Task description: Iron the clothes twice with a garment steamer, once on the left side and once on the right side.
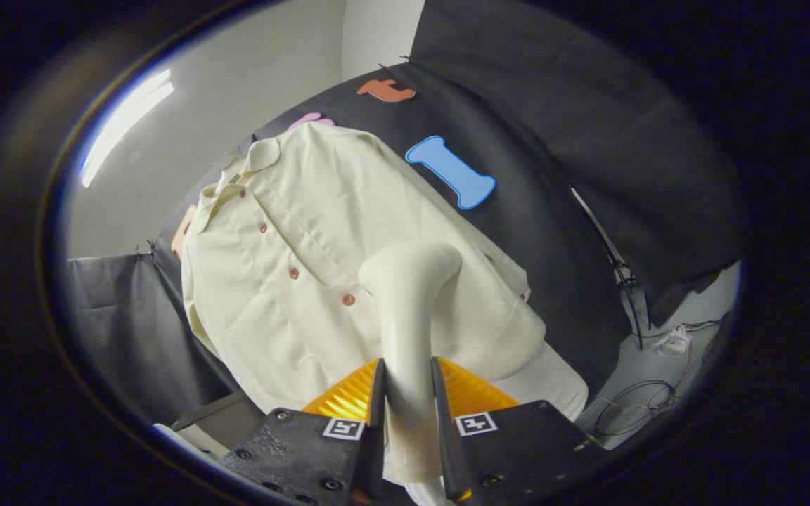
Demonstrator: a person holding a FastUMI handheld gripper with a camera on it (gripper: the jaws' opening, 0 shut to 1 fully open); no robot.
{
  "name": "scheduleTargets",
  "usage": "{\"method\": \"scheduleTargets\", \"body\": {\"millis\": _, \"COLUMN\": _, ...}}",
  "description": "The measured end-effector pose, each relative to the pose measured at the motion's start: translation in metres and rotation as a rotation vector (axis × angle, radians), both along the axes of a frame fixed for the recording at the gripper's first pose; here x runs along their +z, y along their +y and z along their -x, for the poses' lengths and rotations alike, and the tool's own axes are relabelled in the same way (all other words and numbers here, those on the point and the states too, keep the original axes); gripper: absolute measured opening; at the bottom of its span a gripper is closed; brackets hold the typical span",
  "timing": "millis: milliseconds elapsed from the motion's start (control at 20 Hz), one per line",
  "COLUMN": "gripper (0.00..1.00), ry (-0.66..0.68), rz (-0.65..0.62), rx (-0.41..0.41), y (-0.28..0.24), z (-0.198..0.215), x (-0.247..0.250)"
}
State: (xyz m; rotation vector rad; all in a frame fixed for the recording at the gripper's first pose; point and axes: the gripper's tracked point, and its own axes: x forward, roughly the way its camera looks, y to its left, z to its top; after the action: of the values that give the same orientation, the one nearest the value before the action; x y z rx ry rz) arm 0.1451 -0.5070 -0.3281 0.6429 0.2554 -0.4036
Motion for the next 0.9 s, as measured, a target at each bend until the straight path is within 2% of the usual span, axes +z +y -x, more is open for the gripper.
{"method": "scheduleTargets", "body": {"millis": 300, "gripper": 0.33, "ry": 0.021, "rz": -0.025, "rx": -0.02, "y": 0.011, "z": 0.027, "x": 0.0}}
{"method": "scheduleTargets", "body": {"millis": 500, "gripper": 0.33, "ry": 0.011, "rz": -0.015, "rx": -0.033, "y": 0.025, "z": 0.047, "x": 0.023}}
{"method": "scheduleTargets", "body": {"millis": 700, "gripper": 0.32, "ry": -0.024, "rz": 0.004, "rx": -0.026, "y": 0.055, "z": 0.069, "x": 0.062}}
{"method": "scheduleTargets", "body": {"millis": 900, "gripper": 0.32, "ry": -0.042, "rz": 0.066, "rx": 0.031, "y": 0.113, "z": 0.078, "x": 0.1}}
